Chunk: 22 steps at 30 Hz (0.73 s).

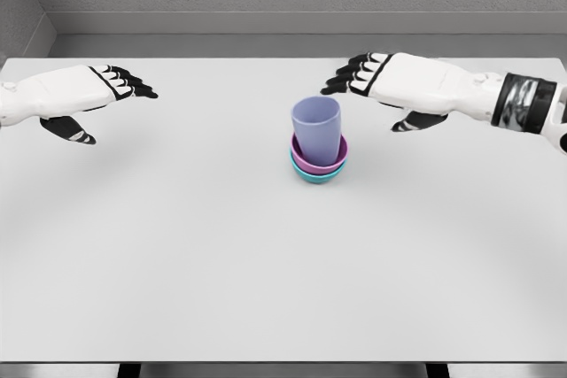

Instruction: Stacking bowl and cup with both arms

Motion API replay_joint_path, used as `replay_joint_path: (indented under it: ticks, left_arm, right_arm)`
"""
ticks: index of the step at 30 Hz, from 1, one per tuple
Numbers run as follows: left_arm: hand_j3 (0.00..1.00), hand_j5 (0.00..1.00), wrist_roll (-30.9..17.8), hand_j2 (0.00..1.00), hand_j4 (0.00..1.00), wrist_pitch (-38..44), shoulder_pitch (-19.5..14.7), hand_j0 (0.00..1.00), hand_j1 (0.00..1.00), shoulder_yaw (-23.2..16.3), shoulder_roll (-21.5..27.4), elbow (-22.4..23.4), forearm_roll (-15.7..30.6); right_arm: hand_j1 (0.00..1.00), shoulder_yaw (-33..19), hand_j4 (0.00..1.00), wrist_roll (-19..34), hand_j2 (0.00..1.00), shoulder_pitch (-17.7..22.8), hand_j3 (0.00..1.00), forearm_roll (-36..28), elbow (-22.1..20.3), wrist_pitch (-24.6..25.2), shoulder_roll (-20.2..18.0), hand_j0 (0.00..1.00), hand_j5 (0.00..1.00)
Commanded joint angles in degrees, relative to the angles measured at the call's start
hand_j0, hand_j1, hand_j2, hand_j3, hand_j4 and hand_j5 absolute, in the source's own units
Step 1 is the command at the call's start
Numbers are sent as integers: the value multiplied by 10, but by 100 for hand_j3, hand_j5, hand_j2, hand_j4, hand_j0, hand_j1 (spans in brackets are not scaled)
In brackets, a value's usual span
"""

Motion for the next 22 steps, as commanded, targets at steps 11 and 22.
replay_joint_path:
  ticks: [11,22]
  left_arm:
    - [100,100,1,100,100,1,5,100,100,8,1,4,6]
    - [100,100,0,100,100,1,17,100,100,9,-1,5,5]
  right_arm:
    - [100,-173,100,-1,100,130,100,-24,-11,-23,-67,100,100]
    - [100,-173,100,-1,100,142,100,-23,-11,-23,-64,100,100]
